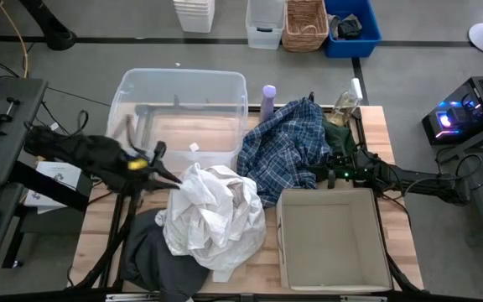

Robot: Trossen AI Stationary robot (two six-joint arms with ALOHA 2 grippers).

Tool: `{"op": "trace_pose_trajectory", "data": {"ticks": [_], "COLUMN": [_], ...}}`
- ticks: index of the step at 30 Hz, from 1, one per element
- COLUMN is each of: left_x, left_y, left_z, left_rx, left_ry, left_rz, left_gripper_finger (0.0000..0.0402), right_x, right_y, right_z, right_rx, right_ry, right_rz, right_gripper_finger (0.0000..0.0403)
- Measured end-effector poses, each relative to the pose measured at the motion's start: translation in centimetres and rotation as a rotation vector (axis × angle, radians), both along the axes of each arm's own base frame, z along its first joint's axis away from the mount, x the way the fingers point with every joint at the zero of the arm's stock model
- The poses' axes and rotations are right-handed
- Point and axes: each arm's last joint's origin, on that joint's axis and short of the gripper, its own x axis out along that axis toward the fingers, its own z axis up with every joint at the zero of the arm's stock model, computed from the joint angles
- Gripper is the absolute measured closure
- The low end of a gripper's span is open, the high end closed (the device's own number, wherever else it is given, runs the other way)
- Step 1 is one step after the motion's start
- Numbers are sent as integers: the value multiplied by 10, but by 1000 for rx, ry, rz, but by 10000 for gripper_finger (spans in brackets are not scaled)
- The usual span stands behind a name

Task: Sort clothes
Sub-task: Put the white polo shirt into the transparent bin

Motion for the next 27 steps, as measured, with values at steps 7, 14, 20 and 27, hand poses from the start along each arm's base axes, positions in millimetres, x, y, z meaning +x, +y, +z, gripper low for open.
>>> {"op": "trace_pose_trajectory", "data": {"ticks": [7, 14, 20, 27], "left_x": [64, 129, 165, 194], "left_y": [-26, -54, -60, -67], "left_z": [6, -26, -88, -167], "left_rx": [192, 416, 576, 562], "left_ry": [309, 560, 839, 1117], "left_rz": [-83, -90, -22, -3], "left_gripper_finger": [210, 132, 128, 148], "right_x": [0, 0, 0, 0], "right_y": [0, 0, 0, 0], "right_z": [0, 0, 0, 0], "right_rx": [0, 0, 0, 0], "right_ry": [0, 0, 0, 0], "right_rz": [0, 0, 0, 0], "right_gripper_finger": [402, 402, 402, 402]}}
